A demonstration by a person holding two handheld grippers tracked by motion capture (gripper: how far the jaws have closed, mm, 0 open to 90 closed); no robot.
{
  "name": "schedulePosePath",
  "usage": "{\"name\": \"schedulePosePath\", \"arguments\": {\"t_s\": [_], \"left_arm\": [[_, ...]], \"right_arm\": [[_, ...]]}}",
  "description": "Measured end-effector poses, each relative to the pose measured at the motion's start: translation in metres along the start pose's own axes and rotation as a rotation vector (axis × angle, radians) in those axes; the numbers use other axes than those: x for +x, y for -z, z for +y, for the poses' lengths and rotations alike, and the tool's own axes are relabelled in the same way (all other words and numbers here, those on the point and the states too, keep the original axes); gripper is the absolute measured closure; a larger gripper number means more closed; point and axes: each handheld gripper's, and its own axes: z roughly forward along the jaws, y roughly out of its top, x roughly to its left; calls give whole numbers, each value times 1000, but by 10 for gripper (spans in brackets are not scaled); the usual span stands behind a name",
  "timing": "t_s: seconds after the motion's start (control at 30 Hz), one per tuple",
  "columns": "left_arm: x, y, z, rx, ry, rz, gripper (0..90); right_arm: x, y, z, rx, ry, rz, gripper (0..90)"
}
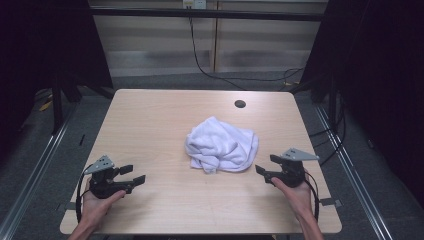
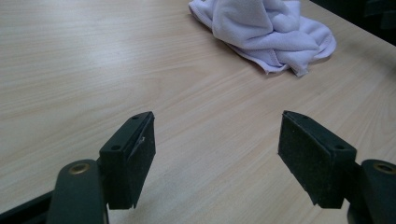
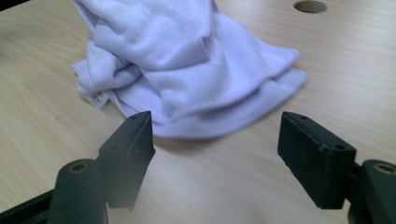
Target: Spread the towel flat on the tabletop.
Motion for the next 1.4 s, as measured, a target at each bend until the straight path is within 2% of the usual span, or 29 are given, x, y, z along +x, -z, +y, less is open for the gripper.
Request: {"name": "schedulePosePath", "arguments": {"t_s": [0.2,0.3,0.33,0.37,0.47,0.6,0.7,0.73,0.77,0.83,0.87,0.9,0.93,0.97,1.03,1.13,1.17,1.27,1.3,1.33,1.4], "left_arm": [[2,-2,1,-3,-1,-2,275],[3,-2,1,-7,4,1,275],[3,-2,1,-7,4,1,275],[3,-2,1,-7,4,-2,275],[2,-1,1,-4,-4,-3,275],[0,1,1,-12,-10,-8,276],[0,1,0,-8,-12,-8,276],[0,1,0,-8,-12,-8,276],[1,1,1,-12,-10,-8,276],[1,1,1,-8,-11,-7,276],[1,1,1,-8,-11,-7,276],[1,0,1,-7,-6,-7,276],[1,0,1,-7,-6,-7,276],[1,1,1,-4,-10,-7,276],[0,1,0,-6,-13,-7,276],[-2,2,0,-2,-22,-8,277],[-2,2,0,-2,-22,-8,277],[-3,1,0,1,-24,-11,279],[-3,1,0,1,-24,-11,280],[-4,1,0,2,-21,-11,280],[-5,0,0,7,-27,-18,280]], "right_arm": [[5,-44,26,52,54,66,298],[5,-61,35,71,67,106,340],[5,-61,35,71,67,106,340],[5,-71,39,95,79,124,349],[2,-85,42,124,88,131,374],[-1,-97,36,145,58,141,415],[2,-107,30,184,79,137,446],[2,-107,30,184,79,137,446],[3,-110,28,179,74,133,524],[4,-112,28,187,81,134,615],[4,-112,28,187,81,134,615],[6,-113,27,186,81,156,715],[6,-113,27,186,81,156,715],[9,-112,27,184,81,156,752],[11,-111,26,186,84,157,760],[25,-105,22,196,89,174,772],[25,-105,22,196,89,174,772],[36,-99,13,177,79,214,772],[36,-99,13,177,79,214,772],[44,-94,8,173,63,228,770],[49,-90,5,169,64,241,761]]}}
